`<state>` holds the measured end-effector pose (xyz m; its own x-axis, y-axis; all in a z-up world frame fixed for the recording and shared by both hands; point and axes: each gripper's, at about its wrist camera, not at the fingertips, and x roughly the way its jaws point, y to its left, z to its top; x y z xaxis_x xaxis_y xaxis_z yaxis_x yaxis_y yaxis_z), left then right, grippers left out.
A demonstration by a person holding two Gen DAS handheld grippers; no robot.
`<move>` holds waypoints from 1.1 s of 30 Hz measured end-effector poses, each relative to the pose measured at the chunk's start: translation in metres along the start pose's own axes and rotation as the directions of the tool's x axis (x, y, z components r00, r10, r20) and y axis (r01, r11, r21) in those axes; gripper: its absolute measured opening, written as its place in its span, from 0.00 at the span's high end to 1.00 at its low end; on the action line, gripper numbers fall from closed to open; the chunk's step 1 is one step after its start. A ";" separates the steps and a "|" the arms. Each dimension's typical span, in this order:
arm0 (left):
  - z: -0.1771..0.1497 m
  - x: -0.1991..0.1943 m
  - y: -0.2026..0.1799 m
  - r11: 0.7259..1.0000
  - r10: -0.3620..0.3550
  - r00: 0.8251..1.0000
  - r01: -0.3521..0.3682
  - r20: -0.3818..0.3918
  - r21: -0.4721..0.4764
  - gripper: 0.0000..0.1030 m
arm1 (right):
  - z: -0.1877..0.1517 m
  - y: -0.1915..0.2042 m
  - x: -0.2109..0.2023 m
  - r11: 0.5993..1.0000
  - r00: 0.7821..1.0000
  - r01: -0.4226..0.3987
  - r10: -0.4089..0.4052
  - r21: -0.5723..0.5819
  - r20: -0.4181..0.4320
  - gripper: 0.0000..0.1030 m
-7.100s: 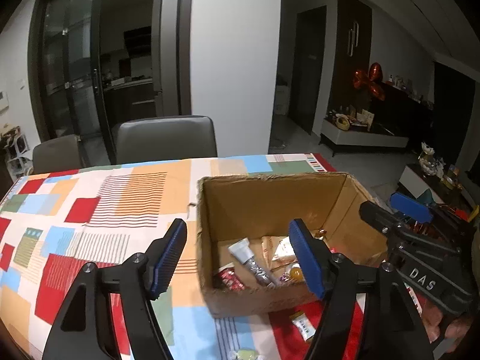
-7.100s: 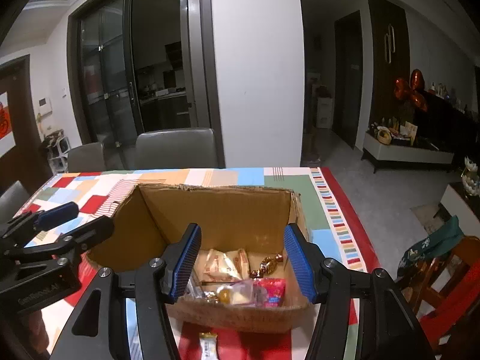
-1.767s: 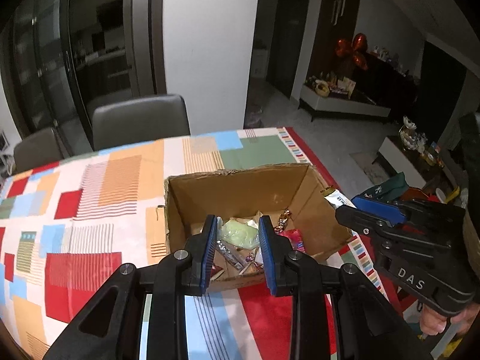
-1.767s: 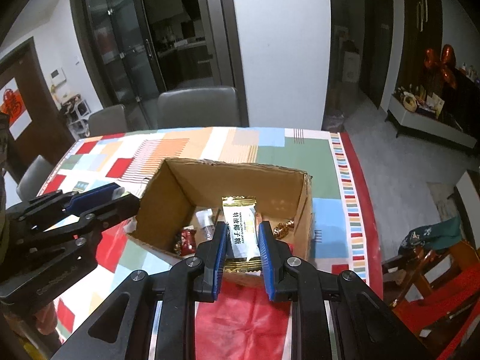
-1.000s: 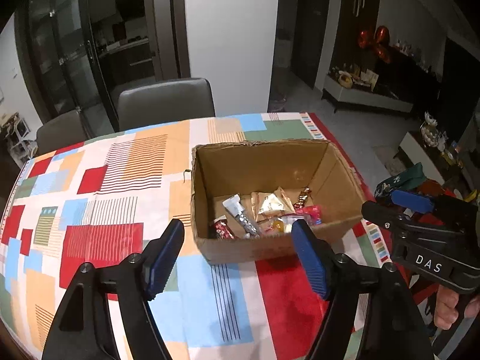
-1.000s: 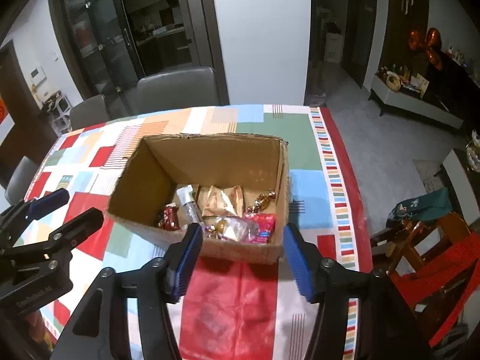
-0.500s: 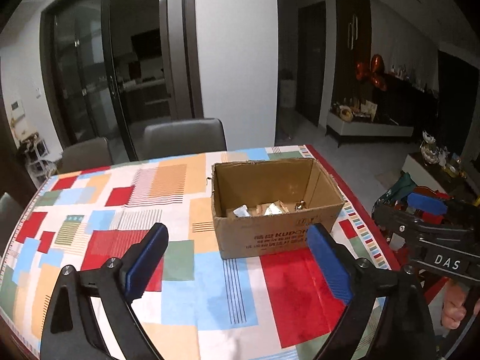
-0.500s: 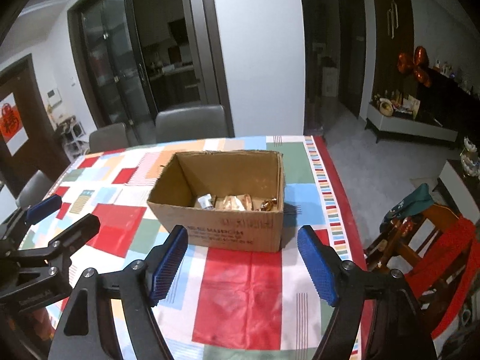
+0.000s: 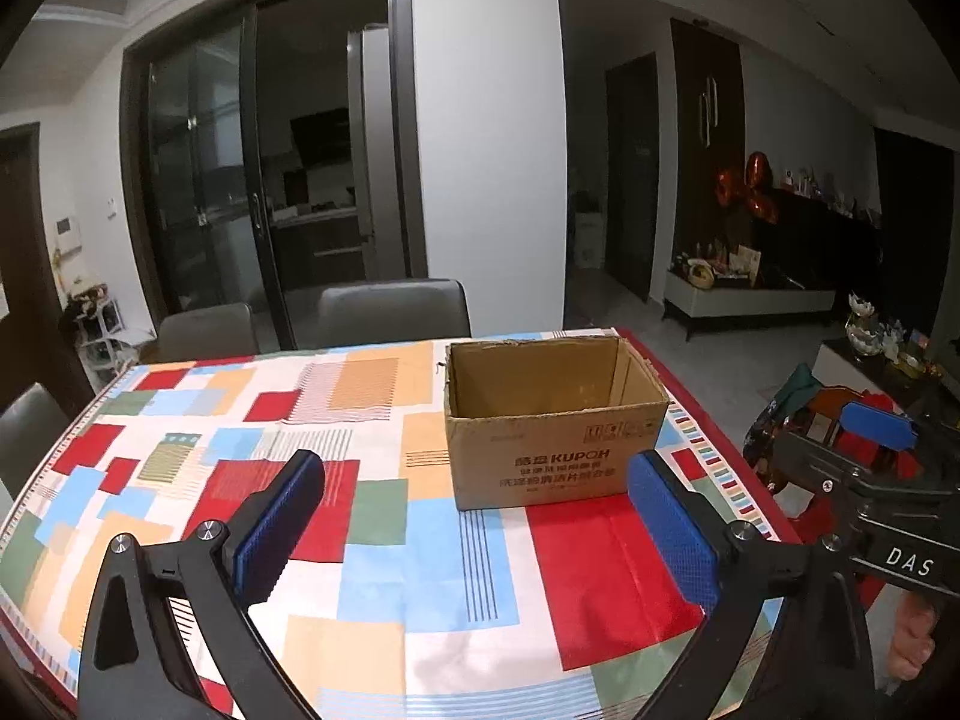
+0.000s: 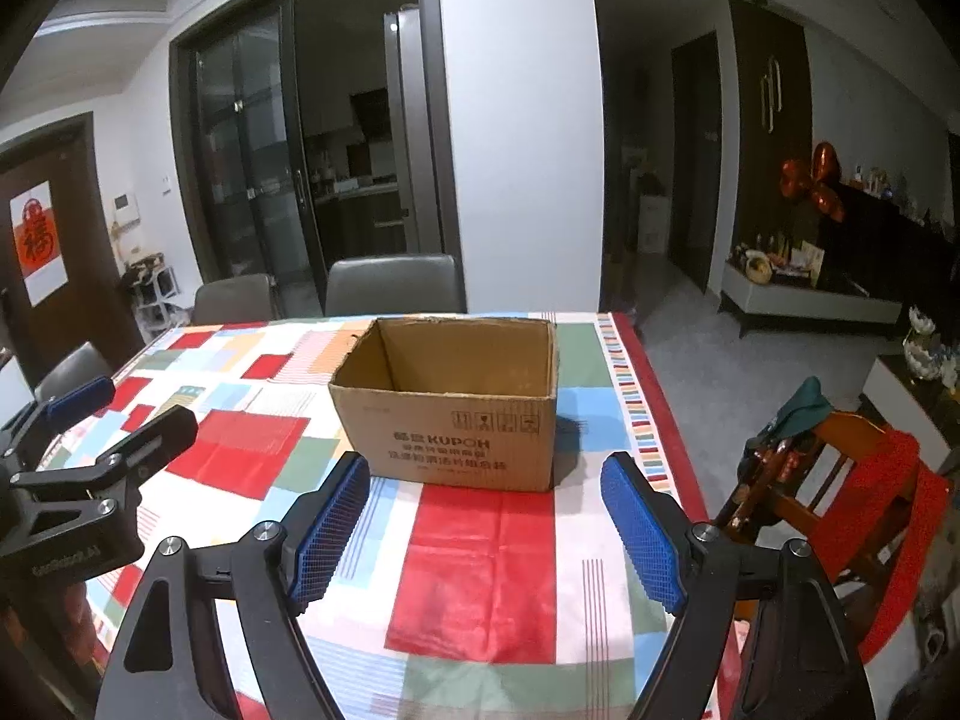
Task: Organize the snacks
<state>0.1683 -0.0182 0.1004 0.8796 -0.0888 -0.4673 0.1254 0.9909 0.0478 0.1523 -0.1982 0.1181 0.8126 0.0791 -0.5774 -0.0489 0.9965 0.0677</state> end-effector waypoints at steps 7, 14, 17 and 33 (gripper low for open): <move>-0.018 -0.017 0.000 1.000 0.001 1.000 -0.001 0.020 -0.008 0.00 | -0.020 0.004 -0.020 1.000 0.999 0.002 -0.001 -0.024 0.034 0.22; -0.033 -0.029 -0.002 1.000 -0.003 0.999 0.003 0.033 -0.011 0.00 | -0.033 0.000 -0.027 1.000 0.999 -0.012 0.012 0.006 0.036 0.22; -0.039 -0.033 -0.002 1.000 0.010 0.999 -0.010 0.047 -0.007 0.00 | -0.037 -0.001 -0.029 1.000 0.999 -0.007 0.007 0.006 0.038 0.22; -0.046 -0.045 -0.004 1.000 0.018 0.996 -0.017 0.090 -0.006 0.00 | -0.044 0.000 -0.038 0.999 0.998 -0.030 0.029 0.021 0.048 0.22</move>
<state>0.1067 -0.0139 0.0809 0.9193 -0.0798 -0.3853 0.1072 0.9930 0.0502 0.0957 -0.2005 0.1045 0.8377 0.1068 -0.5356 -0.0611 0.9929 0.1023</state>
